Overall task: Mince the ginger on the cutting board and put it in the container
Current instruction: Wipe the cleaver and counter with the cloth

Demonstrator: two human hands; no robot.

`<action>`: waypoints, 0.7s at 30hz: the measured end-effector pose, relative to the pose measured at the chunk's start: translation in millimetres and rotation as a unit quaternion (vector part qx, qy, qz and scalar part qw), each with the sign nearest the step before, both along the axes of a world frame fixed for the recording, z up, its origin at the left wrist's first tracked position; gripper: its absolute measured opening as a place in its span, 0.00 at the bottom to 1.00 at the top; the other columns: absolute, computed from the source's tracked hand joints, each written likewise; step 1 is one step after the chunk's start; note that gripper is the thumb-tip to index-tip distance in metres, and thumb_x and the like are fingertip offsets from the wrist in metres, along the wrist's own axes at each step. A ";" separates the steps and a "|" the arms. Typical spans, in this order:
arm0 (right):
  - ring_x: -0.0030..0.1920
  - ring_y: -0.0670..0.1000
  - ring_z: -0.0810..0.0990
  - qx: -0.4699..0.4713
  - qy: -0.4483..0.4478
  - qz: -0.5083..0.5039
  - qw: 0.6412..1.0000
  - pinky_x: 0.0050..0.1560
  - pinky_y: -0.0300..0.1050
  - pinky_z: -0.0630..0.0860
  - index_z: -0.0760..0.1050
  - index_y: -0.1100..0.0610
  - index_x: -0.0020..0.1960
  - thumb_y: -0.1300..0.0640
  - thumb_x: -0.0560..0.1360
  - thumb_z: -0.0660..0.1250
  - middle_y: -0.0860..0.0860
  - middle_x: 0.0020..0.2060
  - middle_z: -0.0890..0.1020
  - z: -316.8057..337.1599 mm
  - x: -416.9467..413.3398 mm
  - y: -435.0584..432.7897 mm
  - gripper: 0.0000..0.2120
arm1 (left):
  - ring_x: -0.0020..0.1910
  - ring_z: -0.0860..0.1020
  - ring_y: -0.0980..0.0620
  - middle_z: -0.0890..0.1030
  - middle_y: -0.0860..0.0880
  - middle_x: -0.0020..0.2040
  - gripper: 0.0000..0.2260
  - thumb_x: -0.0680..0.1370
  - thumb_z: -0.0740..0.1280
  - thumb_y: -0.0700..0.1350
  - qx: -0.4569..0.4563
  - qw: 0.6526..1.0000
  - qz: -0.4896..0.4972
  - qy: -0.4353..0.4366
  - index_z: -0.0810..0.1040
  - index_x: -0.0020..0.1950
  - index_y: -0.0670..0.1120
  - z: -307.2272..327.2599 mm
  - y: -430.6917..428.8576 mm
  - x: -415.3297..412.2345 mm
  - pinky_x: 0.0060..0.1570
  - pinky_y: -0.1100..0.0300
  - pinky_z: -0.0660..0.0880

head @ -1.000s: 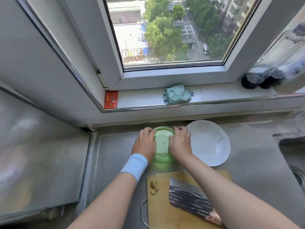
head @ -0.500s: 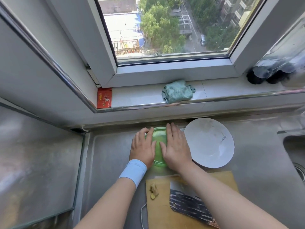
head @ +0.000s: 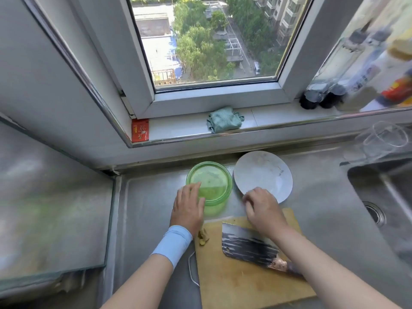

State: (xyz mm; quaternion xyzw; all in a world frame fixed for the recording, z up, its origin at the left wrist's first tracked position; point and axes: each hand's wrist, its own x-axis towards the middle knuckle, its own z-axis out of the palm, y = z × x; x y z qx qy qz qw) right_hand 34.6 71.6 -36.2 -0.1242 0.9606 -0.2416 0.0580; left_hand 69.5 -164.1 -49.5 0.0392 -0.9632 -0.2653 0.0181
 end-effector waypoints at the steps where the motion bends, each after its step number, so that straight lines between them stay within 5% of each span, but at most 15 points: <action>1: 0.48 0.54 0.75 0.015 -0.034 -0.006 0.999 0.50 0.48 0.71 0.76 0.52 0.47 0.59 0.73 0.63 0.45 0.43 0.75 1.1 19.5 16.2 0.06 | 0.65 0.65 0.49 0.71 0.48 0.66 0.21 0.81 0.55 0.50 0.012 1.000 -0.015 -0.011 0.68 0.74 0.46 -1.2 0.3 15.6 0.69 0.52 0.65; 6: 0.53 0.53 0.71 0.157 -0.174 -0.031 0.972 0.55 0.48 0.70 0.68 0.49 0.51 0.47 0.66 0.58 0.46 0.47 0.70 -4.9 103.4 69.1 0.15 | 0.74 0.62 0.50 0.67 0.49 0.74 0.31 0.77 0.45 0.58 0.004 0.996 -0.073 -0.057 0.66 0.76 0.46 -20.4 7.1 73.6 0.75 0.50 0.61; 12: 0.63 0.54 0.68 0.178 -0.187 -0.061 0.964 0.58 0.48 0.67 0.65 0.49 0.64 0.60 0.69 0.57 0.48 0.58 0.70 -0.1 143.3 78.6 0.24 | 0.80 0.47 0.52 0.50 0.51 0.81 0.39 0.73 0.37 0.62 -0.010 0.990 -0.081 -0.112 0.52 0.81 0.45 -37.6 27.1 110.4 0.74 0.64 0.39; 18: 0.63 0.55 0.70 0.113 -0.165 -0.086 0.976 0.62 0.49 0.65 0.66 0.50 0.67 0.61 0.70 0.62 0.50 0.59 0.73 13.1 153.2 97.6 0.26 | 0.80 0.49 0.50 0.50 0.51 0.80 0.39 0.73 0.39 0.61 0.033 0.990 -0.082 -0.108 0.53 0.80 0.43 -37.6 63.8 130.5 0.76 0.61 0.41; 21: 0.57 0.53 0.72 0.019 -0.154 -0.106 0.982 0.55 0.44 0.65 0.71 0.51 0.61 0.64 0.72 0.63 0.49 0.54 0.75 27.7 148.1 112.6 0.19 | 0.80 0.46 0.52 0.46 0.55 0.78 0.38 0.73 0.40 0.61 0.037 0.983 -0.146 -0.108 0.51 0.80 0.44 -38.7 95.4 135.0 0.76 0.61 0.40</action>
